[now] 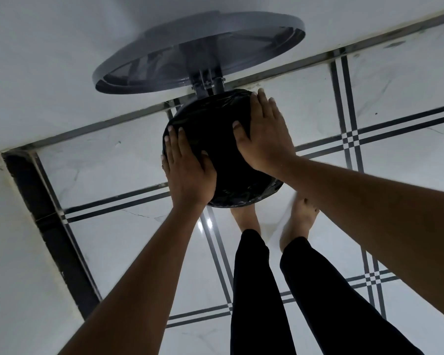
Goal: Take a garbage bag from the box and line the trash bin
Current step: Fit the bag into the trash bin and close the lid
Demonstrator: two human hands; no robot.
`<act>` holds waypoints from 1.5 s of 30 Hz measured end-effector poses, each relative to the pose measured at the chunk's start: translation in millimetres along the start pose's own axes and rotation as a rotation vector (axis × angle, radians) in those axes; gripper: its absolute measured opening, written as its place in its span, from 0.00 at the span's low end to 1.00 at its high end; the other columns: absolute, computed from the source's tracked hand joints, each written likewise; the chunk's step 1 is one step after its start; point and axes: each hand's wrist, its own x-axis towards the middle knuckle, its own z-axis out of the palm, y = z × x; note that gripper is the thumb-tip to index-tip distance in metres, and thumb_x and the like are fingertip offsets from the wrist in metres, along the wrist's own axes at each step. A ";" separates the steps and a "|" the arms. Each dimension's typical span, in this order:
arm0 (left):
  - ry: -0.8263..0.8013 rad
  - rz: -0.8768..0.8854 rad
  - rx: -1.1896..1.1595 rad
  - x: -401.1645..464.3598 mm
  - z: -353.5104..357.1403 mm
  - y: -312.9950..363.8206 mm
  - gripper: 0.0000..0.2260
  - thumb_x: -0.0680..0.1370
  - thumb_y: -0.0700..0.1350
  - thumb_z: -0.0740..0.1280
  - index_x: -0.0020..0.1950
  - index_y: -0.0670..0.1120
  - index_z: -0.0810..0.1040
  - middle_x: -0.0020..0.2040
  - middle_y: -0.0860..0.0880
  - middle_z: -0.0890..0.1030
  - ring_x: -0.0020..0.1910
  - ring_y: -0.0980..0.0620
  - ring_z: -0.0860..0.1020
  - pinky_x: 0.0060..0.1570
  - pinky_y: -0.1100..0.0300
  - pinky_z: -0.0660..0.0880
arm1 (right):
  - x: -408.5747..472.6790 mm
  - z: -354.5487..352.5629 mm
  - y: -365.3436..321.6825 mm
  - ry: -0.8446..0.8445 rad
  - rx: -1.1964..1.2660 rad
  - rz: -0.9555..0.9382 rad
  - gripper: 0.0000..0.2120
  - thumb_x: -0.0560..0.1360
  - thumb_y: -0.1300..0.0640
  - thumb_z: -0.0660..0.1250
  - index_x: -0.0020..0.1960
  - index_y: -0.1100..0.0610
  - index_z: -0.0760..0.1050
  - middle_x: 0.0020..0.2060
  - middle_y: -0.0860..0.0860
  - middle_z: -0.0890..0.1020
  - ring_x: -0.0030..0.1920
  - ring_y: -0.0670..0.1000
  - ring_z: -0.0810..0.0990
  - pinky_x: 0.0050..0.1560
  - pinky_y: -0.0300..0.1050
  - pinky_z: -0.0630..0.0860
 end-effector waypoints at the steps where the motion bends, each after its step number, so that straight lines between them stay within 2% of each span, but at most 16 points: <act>1: -0.001 -0.004 0.045 1.4 3.3 -2.0 0.33 0.84 0.48 0.61 0.87 0.43 0.54 0.88 0.42 0.54 0.87 0.42 0.52 0.84 0.39 0.52 | 2.2 1.4 0.7 -0.003 -0.002 0.009 0.38 0.87 0.41 0.53 0.89 0.60 0.49 0.89 0.59 0.51 0.89 0.63 0.49 0.87 0.62 0.53; 5: -0.001 -0.039 0.016 15.3 4.7 -5.5 0.37 0.84 0.55 0.62 0.88 0.44 0.50 0.88 0.44 0.51 0.87 0.44 0.50 0.84 0.39 0.51 | 11.8 -2.8 0.2 -0.004 0.059 0.046 0.38 0.87 0.39 0.55 0.89 0.60 0.51 0.89 0.58 0.55 0.88 0.62 0.53 0.86 0.62 0.55; 9: -0.012 -0.052 -0.152 43.5 -8.7 1.0 0.32 0.84 0.60 0.61 0.85 0.48 0.61 0.83 0.45 0.67 0.81 0.44 0.66 0.79 0.44 0.66 | 23.2 -12.6 -5.1 -0.002 0.118 0.069 0.35 0.86 0.38 0.56 0.86 0.57 0.60 0.84 0.56 0.67 0.82 0.61 0.66 0.79 0.62 0.67; 11: -0.046 -0.080 -0.221 57.2 -19.7 9.5 0.25 0.85 0.60 0.59 0.80 0.53 0.70 0.77 0.48 0.76 0.75 0.46 0.73 0.69 0.52 0.69 | 31.1 -15.4 -6.0 -0.030 0.144 0.098 0.33 0.86 0.34 0.53 0.84 0.53 0.64 0.81 0.55 0.71 0.79 0.61 0.70 0.76 0.61 0.69; 13: -0.105 -0.182 -0.267 71.0 -30.4 17.1 0.21 0.87 0.60 0.55 0.74 0.53 0.76 0.70 0.48 0.82 0.70 0.44 0.77 0.61 0.54 0.69 | 39.5 -17.5 -7.9 -0.055 0.183 0.140 0.34 0.86 0.30 0.47 0.80 0.50 0.70 0.77 0.54 0.76 0.75 0.61 0.74 0.74 0.61 0.70; 16: -0.206 -0.419 -0.356 97.3 -36.8 14.1 0.30 0.83 0.70 0.53 0.72 0.52 0.80 0.71 0.46 0.82 0.70 0.44 0.78 0.72 0.50 0.71 | 52.0 -20.9 -9.3 -0.117 0.227 0.206 0.38 0.86 0.30 0.39 0.78 0.51 0.74 0.71 0.54 0.81 0.71 0.58 0.78 0.70 0.55 0.71; 18: -0.277 -0.513 -0.481 110.5 -38.7 7.1 0.36 0.75 0.76 0.55 0.67 0.53 0.84 0.66 0.47 0.85 0.65 0.45 0.82 0.72 0.45 0.74 | 60.2 -24.6 -8.8 -0.147 0.206 0.236 0.40 0.87 0.31 0.37 0.78 0.51 0.75 0.72 0.56 0.81 0.72 0.58 0.78 0.65 0.51 0.68; 20: -0.280 -0.549 -0.577 121.6 -35.7 -4.2 0.24 0.76 0.70 0.61 0.55 0.54 0.86 0.59 0.50 0.87 0.58 0.48 0.85 0.67 0.50 0.78 | 66.9 -26.2 -7.5 -0.155 0.213 0.260 0.41 0.87 0.32 0.36 0.77 0.52 0.77 0.72 0.56 0.82 0.71 0.58 0.79 0.63 0.48 0.67; 23: -0.070 -0.494 -0.558 127.1 -30.0 -7.6 0.09 0.81 0.52 0.65 0.47 0.49 0.81 0.47 0.51 0.83 0.49 0.49 0.81 0.53 0.56 0.78 | 69.3 -23.2 -0.9 -0.051 0.296 0.284 0.41 0.85 0.28 0.38 0.78 0.51 0.76 0.72 0.53 0.81 0.72 0.57 0.79 0.72 0.53 0.70; 26: 0.315 -0.454 -0.381 105.0 -31.9 -8.5 0.09 0.82 0.52 0.63 0.47 0.48 0.76 0.45 0.52 0.79 0.50 0.47 0.79 0.52 0.55 0.74 | 56.5 -22.1 8.5 0.217 0.270 0.243 0.35 0.85 0.30 0.45 0.71 0.50 0.79 0.66 0.51 0.84 0.68 0.55 0.80 0.71 0.59 0.73; 28: 0.431 -0.243 -0.292 76.1 -34.7 0.6 0.09 0.82 0.52 0.63 0.47 0.48 0.76 0.45 0.52 0.78 0.49 0.49 0.77 0.51 0.56 0.72 | 41.3 -23.1 12.4 0.326 0.227 0.207 0.28 0.88 0.35 0.50 0.71 0.51 0.79 0.68 0.52 0.83 0.70 0.55 0.78 0.69 0.56 0.71; 30: 0.358 -0.005 -0.214 45.9 -25.8 11.7 0.10 0.83 0.49 0.63 0.47 0.44 0.78 0.45 0.50 0.78 0.47 0.51 0.74 0.48 0.59 0.67 | 27.4 -22.8 19.3 0.358 0.235 0.193 0.26 0.89 0.38 0.52 0.74 0.53 0.77 0.69 0.53 0.81 0.72 0.56 0.76 0.70 0.56 0.70; 34: -0.028 0.262 -0.237 7.4 10.7 18.3 0.12 0.84 0.48 0.65 0.60 0.41 0.81 0.55 0.45 0.82 0.52 0.49 0.81 0.51 0.59 0.75 | 11.9 -7.2 31.5 0.321 0.242 0.157 0.29 0.88 0.39 0.50 0.78 0.54 0.75 0.73 0.54 0.81 0.74 0.58 0.76 0.74 0.60 0.72; 38: -0.257 -0.006 -0.258 22.7 53.8 18.4 0.25 0.87 0.55 0.60 0.79 0.42 0.69 0.75 0.39 0.73 0.73 0.41 0.74 0.65 0.59 0.69 | 5.7 15.2 44.2 0.326 0.143 0.049 0.30 0.90 0.42 0.48 0.81 0.58 0.73 0.69 0.56 0.83 0.69 0.62 0.79 0.68 0.61 0.76; 42: -0.378 -0.255 -0.142 61.5 114.6 2.4 0.33 0.88 0.61 0.55 0.86 0.42 0.56 0.85 0.38 0.59 0.84 0.39 0.60 0.80 0.54 0.56 | 17.1 40.6 66.0 0.425 0.156 -0.017 0.29 0.91 0.42 0.50 0.83 0.59 0.70 0.58 0.55 0.87 0.59 0.61 0.84 0.58 0.62 0.82; 45: -0.450 -0.388 -0.088 83.3 153.5 -9.3 0.35 0.88 0.61 0.55 0.88 0.43 0.48 0.88 0.40 0.50 0.86 0.39 0.53 0.82 0.48 0.53 | 24.3 53.5 75.4 0.526 0.208 -0.061 0.27 0.91 0.44 0.53 0.82 0.59 0.72 0.51 0.55 0.87 0.52 0.59 0.85 0.52 0.60 0.82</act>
